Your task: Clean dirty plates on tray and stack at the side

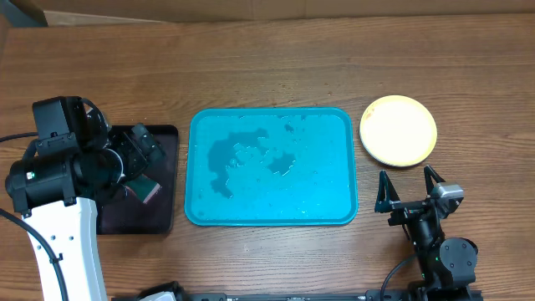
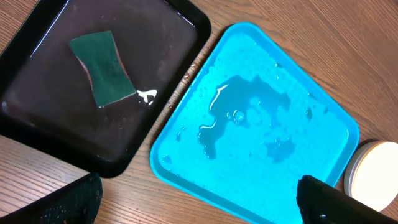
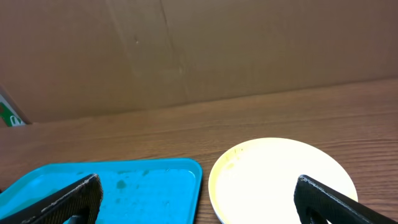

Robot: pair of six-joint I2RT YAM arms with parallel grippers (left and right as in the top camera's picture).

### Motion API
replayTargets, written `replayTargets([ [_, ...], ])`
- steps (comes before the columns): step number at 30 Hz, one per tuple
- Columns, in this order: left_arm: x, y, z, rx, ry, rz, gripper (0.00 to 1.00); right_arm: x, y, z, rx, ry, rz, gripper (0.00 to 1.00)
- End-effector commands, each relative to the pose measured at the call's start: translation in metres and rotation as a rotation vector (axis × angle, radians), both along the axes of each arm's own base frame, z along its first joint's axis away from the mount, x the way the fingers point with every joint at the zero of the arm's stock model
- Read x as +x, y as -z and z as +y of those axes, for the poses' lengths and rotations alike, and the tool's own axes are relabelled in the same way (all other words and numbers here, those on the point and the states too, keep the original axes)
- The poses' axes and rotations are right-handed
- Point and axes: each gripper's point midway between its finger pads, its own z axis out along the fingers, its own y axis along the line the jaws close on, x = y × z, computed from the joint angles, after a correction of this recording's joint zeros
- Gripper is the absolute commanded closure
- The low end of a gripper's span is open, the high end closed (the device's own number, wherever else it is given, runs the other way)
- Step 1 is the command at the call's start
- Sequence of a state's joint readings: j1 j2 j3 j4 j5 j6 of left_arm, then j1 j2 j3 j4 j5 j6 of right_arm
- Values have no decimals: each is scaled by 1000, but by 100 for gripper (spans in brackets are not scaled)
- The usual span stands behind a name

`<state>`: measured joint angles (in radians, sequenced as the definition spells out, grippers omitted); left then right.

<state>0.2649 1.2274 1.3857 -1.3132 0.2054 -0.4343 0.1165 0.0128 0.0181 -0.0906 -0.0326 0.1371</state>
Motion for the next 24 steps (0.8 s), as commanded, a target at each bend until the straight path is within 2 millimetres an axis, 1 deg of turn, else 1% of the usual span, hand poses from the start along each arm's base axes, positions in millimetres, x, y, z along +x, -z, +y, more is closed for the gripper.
replayTargets([
  [1,0,2,-1,5,11,4,0,1,1,-4,-7,18,-7,0],
  [7,-10,7,-3,-7,13,55,0,1,1,-4,-7,18,-7,0],
  [10,-12,11,-12,-18,38,56,0,1,1,-4,-7,18,-7,0],
  [12,-11,15,-19,22,109,25,1,1,1,-4,-7,18,-7,0],
  [15,-5,24,-32,102,273,-75,1,1,1,-4,-7,18,-7,0],
  [17,0,36,-43,161,377,-173,0,1,1,-4,-7,18,-7,0],
  [20,6,48,-47,217,428,-293,0,1,1,-4,-7,18,-7,0],
  [24,14,55,-49,269,419,-493,0,1,1,-4,-7,18,-7,0],
])
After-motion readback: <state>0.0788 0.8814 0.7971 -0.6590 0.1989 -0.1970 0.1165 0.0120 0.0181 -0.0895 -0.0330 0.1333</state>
